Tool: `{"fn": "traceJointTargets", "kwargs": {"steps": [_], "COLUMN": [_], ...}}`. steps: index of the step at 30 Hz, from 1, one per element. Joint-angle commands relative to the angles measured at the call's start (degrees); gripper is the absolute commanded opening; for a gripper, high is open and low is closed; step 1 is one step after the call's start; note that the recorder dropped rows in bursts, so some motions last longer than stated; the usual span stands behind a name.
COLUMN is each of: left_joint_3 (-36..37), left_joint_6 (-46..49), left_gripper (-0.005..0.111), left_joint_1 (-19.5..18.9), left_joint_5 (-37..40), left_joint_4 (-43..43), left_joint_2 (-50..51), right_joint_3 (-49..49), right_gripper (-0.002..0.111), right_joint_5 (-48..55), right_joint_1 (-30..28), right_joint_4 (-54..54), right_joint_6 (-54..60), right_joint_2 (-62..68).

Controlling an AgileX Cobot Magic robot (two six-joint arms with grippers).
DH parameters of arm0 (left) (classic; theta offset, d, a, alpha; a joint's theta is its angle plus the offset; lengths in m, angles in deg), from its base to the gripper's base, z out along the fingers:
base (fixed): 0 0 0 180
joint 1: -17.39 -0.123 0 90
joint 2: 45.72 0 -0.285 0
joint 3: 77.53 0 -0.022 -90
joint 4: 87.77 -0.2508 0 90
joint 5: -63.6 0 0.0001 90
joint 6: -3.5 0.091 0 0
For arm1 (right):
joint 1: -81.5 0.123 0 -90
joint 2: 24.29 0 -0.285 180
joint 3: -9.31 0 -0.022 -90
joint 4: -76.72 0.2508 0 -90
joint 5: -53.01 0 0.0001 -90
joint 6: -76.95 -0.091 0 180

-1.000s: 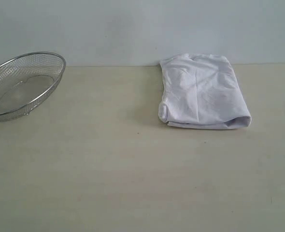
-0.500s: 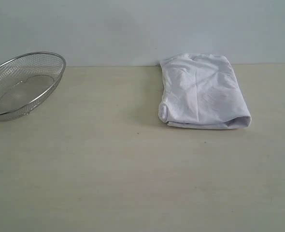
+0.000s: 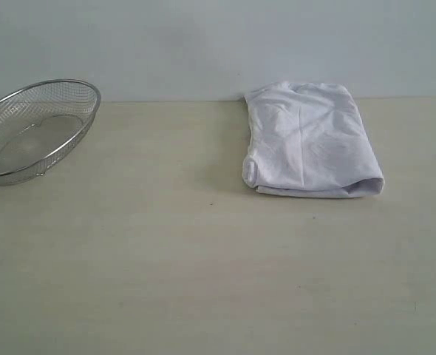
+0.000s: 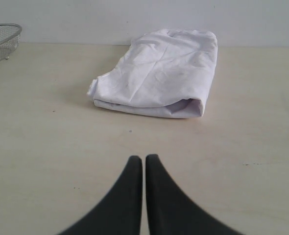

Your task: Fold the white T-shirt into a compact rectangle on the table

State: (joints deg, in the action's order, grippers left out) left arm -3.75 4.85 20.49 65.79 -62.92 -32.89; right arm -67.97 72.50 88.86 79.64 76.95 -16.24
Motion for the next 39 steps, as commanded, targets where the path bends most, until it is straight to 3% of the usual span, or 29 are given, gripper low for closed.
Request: {"fn": "traceJointTargets", "kwargs": {"steps": [1,7,18,39], "left_joint_3": [2.78,3.43,3.43,3.43], "left_joint_6": [-1.35,-1.35,-0.24,2.51], "left_gripper": [0.005,0.005,0.005,0.005], "left_joint_1": [-0.19,-0.19,-0.19,-0.19], "left_joint_5": [1.28,5.47,14.55,14.60], "left_joint_4": [-10.82,-19.67,-20.37,-20.26], "left_joint_2": [-3.52,-5.05,-5.05,-5.05], "right_joint_3": [0.06,0.06,0.06,0.06], "right_gripper": [0.000,0.000,0.000,0.000], "right_joint_5": [-0.37,-0.37,-0.37,-0.37], "right_joint_1": [-0.49,-0.49,-0.49,-0.49], "right_joint_4": [-0.39,-0.39,-0.39,-0.39], "right_joint_6": [0.00,0.00,0.00,0.00], "right_joint_2": [-0.27,-0.27,-0.27,-0.27]}}
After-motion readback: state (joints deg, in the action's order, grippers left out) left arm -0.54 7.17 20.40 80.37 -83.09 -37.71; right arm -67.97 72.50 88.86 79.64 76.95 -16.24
